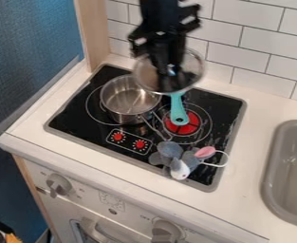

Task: Took the lid from the silver pot and put it on the top right side of the stove

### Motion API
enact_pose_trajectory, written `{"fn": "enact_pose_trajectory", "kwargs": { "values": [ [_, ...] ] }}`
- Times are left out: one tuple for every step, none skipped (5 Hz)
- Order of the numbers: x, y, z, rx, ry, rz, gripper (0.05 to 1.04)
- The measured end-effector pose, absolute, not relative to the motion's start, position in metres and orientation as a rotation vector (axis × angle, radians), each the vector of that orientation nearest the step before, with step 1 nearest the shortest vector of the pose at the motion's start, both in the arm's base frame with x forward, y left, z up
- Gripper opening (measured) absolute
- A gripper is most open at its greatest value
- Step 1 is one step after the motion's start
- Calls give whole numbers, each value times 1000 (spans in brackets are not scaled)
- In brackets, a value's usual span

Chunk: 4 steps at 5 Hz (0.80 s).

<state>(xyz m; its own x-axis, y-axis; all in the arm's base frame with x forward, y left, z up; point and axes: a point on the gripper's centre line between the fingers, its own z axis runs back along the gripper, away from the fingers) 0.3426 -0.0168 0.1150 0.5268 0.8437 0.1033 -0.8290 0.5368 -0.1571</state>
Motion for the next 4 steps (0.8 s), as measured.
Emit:
{"fn": "enact_pose_trajectory", "kwargs": {
  "values": [
    [349, -46, 107, -97, -165, 919, 278],
    [364, -62, 83, -84, -157, 894, 278],
    [376, -68, 60, -71, -144, 910, 278],
    [388, -77, 35, -49, -111, 913, 278]
  ]
}}
